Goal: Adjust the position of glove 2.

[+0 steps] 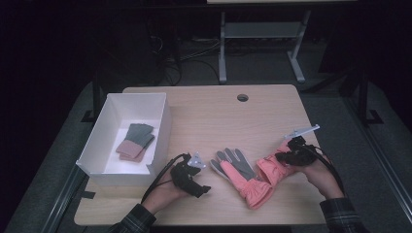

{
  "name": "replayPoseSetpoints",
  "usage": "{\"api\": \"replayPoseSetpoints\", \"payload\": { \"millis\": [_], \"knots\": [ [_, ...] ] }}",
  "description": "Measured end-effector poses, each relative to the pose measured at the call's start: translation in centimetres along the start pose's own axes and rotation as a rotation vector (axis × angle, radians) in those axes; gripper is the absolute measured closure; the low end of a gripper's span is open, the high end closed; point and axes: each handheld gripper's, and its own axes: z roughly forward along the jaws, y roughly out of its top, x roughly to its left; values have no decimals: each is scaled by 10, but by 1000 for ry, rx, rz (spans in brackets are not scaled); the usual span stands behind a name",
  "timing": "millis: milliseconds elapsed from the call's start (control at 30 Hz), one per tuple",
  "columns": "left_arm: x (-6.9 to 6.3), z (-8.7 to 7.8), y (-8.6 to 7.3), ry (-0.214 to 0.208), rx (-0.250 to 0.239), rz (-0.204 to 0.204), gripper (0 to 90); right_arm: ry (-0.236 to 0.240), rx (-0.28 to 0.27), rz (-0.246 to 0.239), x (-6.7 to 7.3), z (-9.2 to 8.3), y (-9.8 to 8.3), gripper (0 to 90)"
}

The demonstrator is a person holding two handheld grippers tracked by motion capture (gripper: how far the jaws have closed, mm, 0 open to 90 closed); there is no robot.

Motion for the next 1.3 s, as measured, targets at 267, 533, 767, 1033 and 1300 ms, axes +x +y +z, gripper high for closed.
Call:
{"api": "replayPoseSetpoints", "payload": {
  "millis": [267, 533, 767, 1033, 1300],
  "knots": [
    [1, -1, 0, 1, 3, 0, 219, 32, -18, -19, 21, 19, 23, 900],
    [2, -1, -1, 2, 3, -1, 218, 41, 41, -48, 29, 25, 12, 900],
    [1, -1, -1, 1, 1, -3, 218, 41, 45, -47, 29, 8, -11, 900],
    [1, -1, 0, 0, 2, -1, 218, 23, 35, -28, 28, -15, -41, 900],
    [1, -1, 1, -3, 3, 0, 218, -89, -86, 62, -10, -39, -39, 900]
  ]
}}
